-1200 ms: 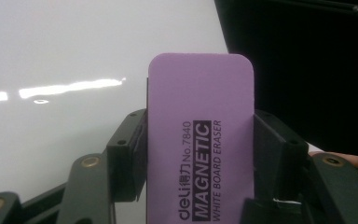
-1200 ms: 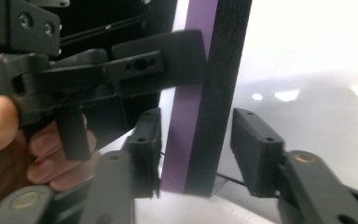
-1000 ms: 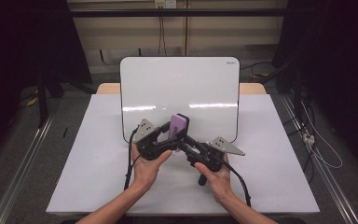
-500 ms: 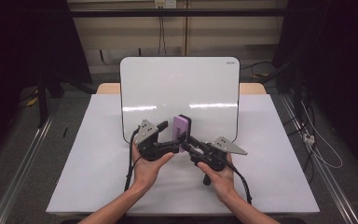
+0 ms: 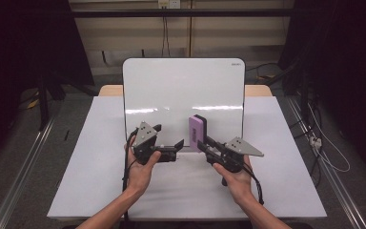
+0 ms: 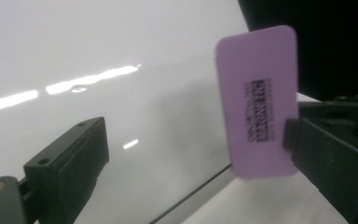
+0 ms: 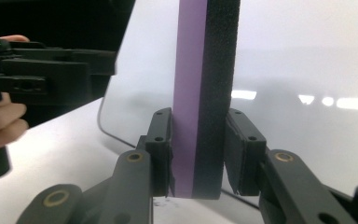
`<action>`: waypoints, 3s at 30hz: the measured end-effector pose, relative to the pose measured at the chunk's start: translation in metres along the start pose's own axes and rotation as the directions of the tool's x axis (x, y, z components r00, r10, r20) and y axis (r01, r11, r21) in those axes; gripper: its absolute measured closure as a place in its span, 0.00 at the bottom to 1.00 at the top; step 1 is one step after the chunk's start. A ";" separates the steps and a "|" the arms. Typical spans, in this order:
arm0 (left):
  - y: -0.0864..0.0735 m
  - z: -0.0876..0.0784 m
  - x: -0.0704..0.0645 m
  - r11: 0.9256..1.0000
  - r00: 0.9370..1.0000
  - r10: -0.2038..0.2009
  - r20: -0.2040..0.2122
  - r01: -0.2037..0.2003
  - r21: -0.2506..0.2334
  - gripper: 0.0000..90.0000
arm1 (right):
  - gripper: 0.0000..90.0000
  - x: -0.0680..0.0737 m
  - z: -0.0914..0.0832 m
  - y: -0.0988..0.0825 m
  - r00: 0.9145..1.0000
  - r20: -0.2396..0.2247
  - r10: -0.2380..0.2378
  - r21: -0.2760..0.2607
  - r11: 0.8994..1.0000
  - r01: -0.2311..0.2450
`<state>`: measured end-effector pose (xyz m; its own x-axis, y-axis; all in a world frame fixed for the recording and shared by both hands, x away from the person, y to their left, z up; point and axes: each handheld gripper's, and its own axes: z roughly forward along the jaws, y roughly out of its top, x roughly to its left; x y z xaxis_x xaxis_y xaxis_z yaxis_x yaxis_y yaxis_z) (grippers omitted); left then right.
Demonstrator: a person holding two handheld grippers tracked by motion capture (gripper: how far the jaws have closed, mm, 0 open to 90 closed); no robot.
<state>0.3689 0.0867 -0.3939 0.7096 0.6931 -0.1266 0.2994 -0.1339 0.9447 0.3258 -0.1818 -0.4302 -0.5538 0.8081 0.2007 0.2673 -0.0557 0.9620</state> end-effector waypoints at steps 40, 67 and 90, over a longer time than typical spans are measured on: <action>-0.056 -0.092 0.063 0.994 0.983 0.033 -0.178 -0.013 0.110 0.06 | 0.73 -0.047 -0.041 0.016 0.909 0.299 -0.291 0.213 0.949 0.234; -0.063 -0.095 0.070 0.993 0.975 0.040 -0.217 -0.015 0.113 0.06 | 0.21 -0.055 -0.035 0.005 0.918 0.330 -0.221 0.248 0.958 0.142; -0.066 -0.102 0.064 0.995 0.971 0.030 -0.237 -0.006 0.103 0.06 | 0.06 -0.070 -0.100 -0.022 0.954 0.292 -0.068 0.155 0.988 0.022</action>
<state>0.3294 0.2117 -0.4332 0.5472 0.8367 -0.0226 0.3588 -0.2101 0.9095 0.2797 -0.2958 -0.4466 -0.3162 0.9459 0.0724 0.3742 0.0542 0.9258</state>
